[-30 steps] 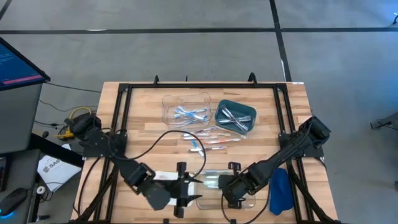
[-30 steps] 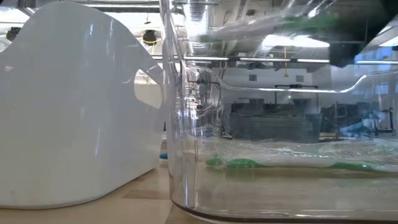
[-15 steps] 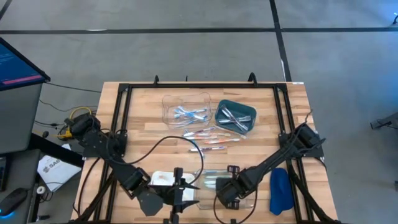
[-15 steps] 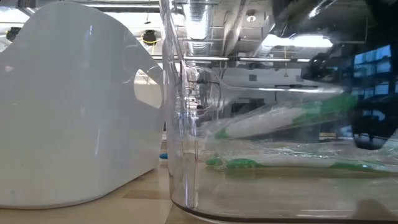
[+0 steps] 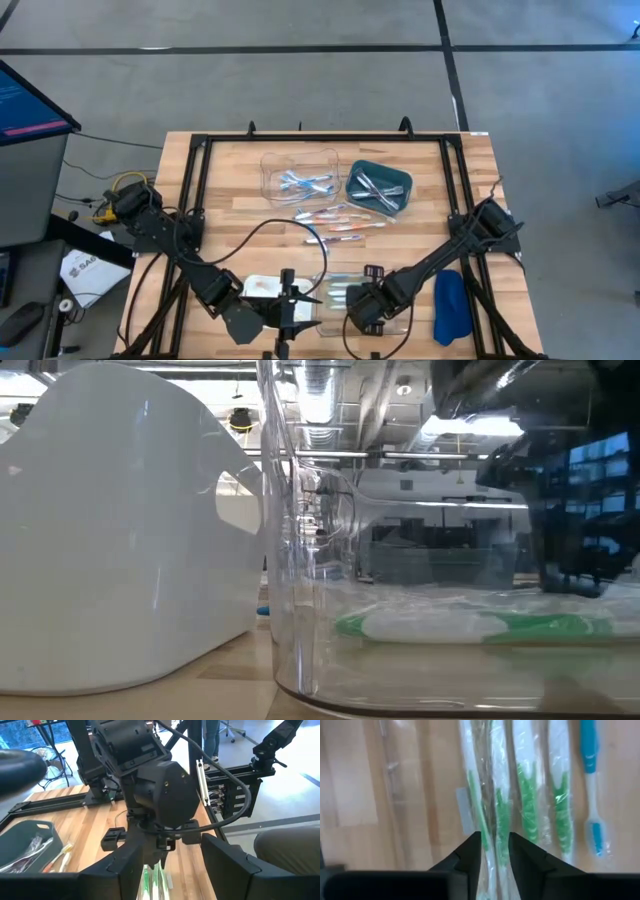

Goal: Pick & Place Toothbrushes
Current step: Put the green toothbrush into the bottom transparent bin, then put the orange toothbrush into the white bin

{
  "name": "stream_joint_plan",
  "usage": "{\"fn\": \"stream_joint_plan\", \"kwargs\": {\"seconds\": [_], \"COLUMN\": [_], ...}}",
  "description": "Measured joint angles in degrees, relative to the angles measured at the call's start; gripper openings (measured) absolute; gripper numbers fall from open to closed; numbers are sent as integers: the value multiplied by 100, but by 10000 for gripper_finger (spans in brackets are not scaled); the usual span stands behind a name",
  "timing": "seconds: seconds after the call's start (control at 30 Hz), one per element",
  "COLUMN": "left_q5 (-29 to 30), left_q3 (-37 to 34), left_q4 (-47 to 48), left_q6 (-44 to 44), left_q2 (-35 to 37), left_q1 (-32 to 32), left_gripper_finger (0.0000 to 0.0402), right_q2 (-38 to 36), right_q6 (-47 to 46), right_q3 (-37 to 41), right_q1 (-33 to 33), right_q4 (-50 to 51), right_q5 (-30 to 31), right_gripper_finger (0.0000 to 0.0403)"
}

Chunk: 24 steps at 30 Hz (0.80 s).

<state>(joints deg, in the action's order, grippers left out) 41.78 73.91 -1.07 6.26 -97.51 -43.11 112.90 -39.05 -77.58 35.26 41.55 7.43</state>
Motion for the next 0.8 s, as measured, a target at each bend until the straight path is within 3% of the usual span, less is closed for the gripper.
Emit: {"fn": "stream_joint_plan", "kwargs": {"seconds": [0.27, 0.47, 0.63, 0.8], "left_q5": [0, -2, -3, -2], "left_q3": [0, 0, 0, 0], "left_q4": [-3, -17, -20, -32], "left_q6": [-4, -133, -155, -399], "left_q2": [0, 0, 0, 0], "left_q1": [0, 0, 0, 1], "left_gripper_finger": [188, 186, 189, 191], "right_q2": [-24, -362, -908, -1521], "right_q6": [46, 15, -36, 48], "right_q3": [0, 0, 0, 0], "right_q1": [-4, 8, 218, 534], "right_q4": [48, 439, 474, 453], "right_q5": [10, 57, 812, 2210], "right_gripper_finger": [127, 126, 116, 112]}}
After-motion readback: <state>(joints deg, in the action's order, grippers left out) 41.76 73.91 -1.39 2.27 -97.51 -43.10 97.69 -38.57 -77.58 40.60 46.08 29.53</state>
